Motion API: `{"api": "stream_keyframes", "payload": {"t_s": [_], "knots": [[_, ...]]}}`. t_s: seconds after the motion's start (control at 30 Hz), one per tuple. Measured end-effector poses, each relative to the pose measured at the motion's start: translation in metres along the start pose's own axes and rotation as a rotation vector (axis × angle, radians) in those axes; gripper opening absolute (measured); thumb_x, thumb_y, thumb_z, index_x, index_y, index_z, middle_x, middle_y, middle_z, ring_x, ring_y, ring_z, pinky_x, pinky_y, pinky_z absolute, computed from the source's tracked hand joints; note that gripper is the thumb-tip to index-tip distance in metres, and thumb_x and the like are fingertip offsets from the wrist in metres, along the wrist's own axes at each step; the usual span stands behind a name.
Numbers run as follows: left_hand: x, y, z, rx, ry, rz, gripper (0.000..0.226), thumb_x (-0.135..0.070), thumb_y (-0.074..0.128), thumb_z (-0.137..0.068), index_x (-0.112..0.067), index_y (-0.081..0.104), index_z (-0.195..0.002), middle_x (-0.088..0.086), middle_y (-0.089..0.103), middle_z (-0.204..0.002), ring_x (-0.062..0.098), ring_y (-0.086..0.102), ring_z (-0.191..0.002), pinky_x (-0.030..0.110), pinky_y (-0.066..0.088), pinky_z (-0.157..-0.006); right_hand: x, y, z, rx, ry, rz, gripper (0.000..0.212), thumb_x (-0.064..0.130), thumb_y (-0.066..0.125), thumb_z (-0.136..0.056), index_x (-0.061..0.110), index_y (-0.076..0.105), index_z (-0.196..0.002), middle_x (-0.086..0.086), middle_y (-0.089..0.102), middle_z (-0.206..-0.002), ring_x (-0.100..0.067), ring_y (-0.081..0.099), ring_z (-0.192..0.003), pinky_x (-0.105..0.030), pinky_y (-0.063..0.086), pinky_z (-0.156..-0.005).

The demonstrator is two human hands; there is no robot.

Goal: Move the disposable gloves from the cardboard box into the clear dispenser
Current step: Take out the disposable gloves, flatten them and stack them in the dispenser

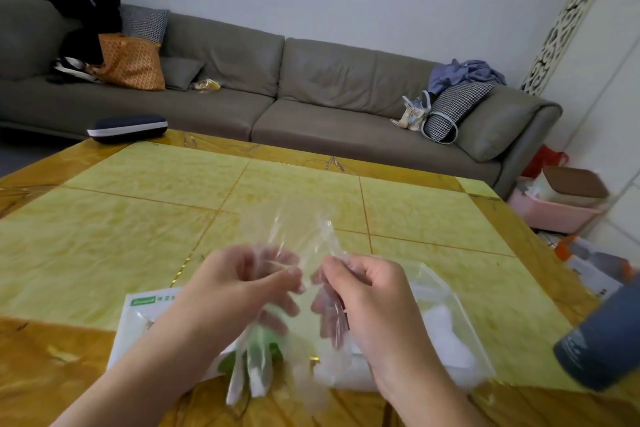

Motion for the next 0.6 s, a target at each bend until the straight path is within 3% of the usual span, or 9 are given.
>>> {"api": "stream_keyframes", "payload": {"t_s": [0.17, 0.6], "knots": [[0.001, -0.013, -0.003, -0.134, 0.011, 0.16, 0.022, -0.012, 0.058, -0.103, 0.004, 0.073, -0.098, 0.026, 0.073, -0.083, 0.029, 0.067, -0.063, 0.034, 0.055, -0.049, -0.004, -0.01, -0.005, -0.012, 0.013, -0.171, 0.039, 0.02, 0.051, -0.11, -0.004, 0.071, -0.086, -0.017, 0.063, -0.063, -0.026, 0.052, -0.047, -0.029, 0.037, -0.042], [-0.007, -0.042, -0.006, -0.16, 0.014, 0.285, 0.035, -0.016, 0.046, -0.108, 0.005, 0.073, -0.105, 0.029, 0.07, -0.083, 0.028, 0.064, -0.058, 0.032, 0.056, -0.046, -0.008, -0.03, -0.014, -0.073, -0.038, -0.146, 0.018, 0.011, 0.072, -0.097, 0.001, 0.07, -0.082, -0.013, 0.062, -0.063, -0.023, 0.049, -0.046, -0.028, 0.039, -0.042]]}}
Point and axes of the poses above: each hand's wrist, its own z-axis away from the middle knuckle, its own y-axis out of the palm, x = y × z, the point moved 9 cm from there along -z, towards the middle knuckle
